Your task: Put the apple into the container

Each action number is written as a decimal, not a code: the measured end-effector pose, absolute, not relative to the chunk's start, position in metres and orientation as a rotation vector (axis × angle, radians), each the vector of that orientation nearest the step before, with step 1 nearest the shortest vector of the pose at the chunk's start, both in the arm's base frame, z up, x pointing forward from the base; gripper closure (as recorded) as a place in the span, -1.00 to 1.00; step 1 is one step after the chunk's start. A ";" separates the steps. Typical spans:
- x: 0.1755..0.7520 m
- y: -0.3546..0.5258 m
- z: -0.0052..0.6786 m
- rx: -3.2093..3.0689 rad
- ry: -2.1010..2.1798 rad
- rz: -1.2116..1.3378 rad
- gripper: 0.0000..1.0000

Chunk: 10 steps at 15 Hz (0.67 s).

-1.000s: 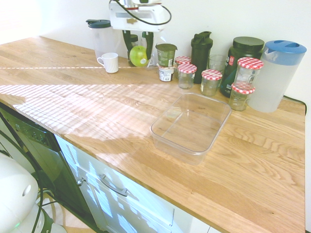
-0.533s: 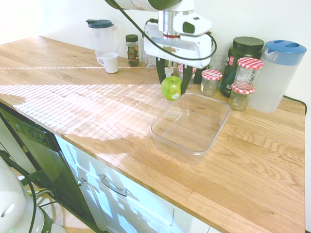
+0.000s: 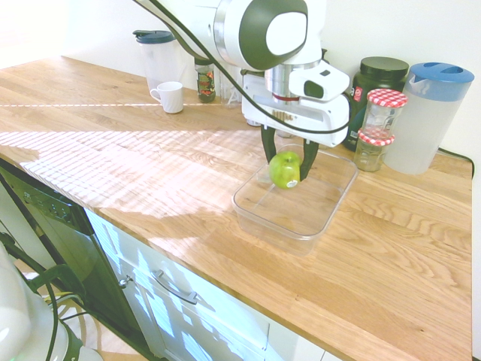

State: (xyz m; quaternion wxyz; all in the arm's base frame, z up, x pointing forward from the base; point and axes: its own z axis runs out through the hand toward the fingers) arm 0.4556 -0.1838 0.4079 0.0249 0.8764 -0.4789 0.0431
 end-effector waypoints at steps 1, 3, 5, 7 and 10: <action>0.458 -0.186 0.400 2.707 -1.484 0.136 1.00; 0.464 -0.190 0.387 2.695 -1.487 0.153 1.00; 0.468 -0.191 0.377 2.676 -1.504 0.156 -1.00; 0.471 -0.189 0.369 2.661 -1.515 0.152 -1.00; 0.475 -0.186 0.362 2.660 -1.512 0.138 -1.00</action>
